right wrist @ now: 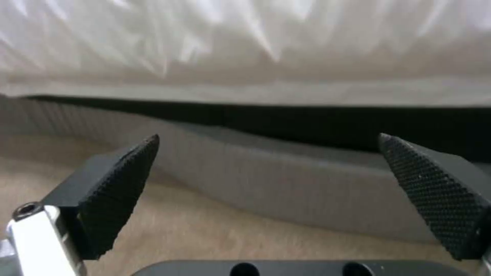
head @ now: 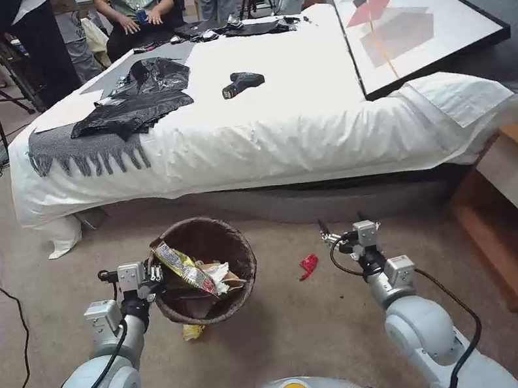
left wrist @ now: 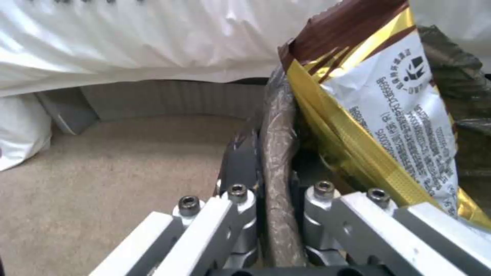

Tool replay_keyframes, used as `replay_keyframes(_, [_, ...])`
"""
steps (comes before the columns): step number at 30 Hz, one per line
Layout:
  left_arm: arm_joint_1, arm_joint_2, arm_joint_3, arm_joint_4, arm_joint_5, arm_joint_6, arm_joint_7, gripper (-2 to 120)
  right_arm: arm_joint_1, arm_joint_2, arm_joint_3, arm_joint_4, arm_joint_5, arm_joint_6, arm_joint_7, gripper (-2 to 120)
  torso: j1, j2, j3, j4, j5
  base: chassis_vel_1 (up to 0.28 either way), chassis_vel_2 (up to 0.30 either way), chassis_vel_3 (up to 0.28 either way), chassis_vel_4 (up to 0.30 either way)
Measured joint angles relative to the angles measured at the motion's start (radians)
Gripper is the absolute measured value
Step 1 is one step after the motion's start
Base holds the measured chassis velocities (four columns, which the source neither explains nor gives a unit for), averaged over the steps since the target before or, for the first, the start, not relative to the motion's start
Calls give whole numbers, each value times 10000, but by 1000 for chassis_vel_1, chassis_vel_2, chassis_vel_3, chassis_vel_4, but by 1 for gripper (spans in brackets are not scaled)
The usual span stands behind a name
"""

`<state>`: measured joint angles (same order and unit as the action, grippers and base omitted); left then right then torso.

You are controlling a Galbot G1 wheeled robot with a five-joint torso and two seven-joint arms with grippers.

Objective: Pick up the trash bin, then pick up the garbage from the floor and place it into the trash bin.

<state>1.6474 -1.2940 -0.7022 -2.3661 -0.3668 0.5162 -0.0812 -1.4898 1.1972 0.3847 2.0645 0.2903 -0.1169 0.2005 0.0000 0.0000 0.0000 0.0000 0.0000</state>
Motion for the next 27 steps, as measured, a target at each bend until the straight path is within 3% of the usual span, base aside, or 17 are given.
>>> replay_keyframes(12, [-12,-2,-11,-23,3,-2,-11,5,1300,-227,-1220,-1736,1110,-644,349,100,0,0,0,0,-1,0,0,0,0])
replay_keyframes(27, [7,3,-44,-160,-4,-3,-12,5,3198,-69,-2398,-3884,2414,-1441,1517,100,0,0,0,2,-1,0,0,0,0])
